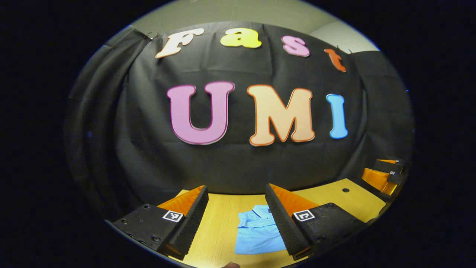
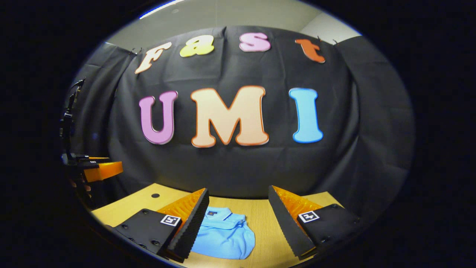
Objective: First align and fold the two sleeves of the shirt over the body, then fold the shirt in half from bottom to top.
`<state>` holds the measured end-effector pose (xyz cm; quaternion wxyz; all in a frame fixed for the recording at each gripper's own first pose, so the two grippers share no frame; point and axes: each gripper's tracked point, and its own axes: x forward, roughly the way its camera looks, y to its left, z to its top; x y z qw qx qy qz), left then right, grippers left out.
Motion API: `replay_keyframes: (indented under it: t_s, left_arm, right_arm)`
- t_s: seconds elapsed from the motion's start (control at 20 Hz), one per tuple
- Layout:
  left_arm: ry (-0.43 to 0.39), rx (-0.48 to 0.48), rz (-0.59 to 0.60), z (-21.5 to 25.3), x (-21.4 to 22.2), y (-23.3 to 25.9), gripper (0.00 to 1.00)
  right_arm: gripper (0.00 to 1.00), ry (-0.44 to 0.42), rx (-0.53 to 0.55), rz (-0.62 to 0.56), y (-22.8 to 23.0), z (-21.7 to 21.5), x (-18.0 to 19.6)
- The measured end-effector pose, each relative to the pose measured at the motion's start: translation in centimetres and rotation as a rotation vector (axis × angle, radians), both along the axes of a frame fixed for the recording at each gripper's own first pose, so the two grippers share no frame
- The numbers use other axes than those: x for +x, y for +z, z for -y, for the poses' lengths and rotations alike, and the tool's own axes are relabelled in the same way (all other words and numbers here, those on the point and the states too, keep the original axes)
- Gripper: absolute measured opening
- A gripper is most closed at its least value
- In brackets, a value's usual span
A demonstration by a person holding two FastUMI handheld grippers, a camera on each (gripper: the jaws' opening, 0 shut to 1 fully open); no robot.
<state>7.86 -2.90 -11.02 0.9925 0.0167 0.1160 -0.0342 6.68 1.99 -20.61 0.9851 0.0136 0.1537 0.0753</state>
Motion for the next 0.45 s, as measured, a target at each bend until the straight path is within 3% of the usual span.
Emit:
replay_keyframes:
  t_s: [0.25,0.45]
  left_arm:
    - [-0.075,-0.035,0.089,0.5,-9.3,5.9,0.92]
    - [-0.093,-0.019,0.100,-0.2,-15.1,7.0,0.92]
  right_arm:
    - [0.96,-0.010,-0.048,0.110,7.2,-1.6,-9.4]
    - [0.99,0.013,-0.050,0.136,8.9,-4.0,-15.6]
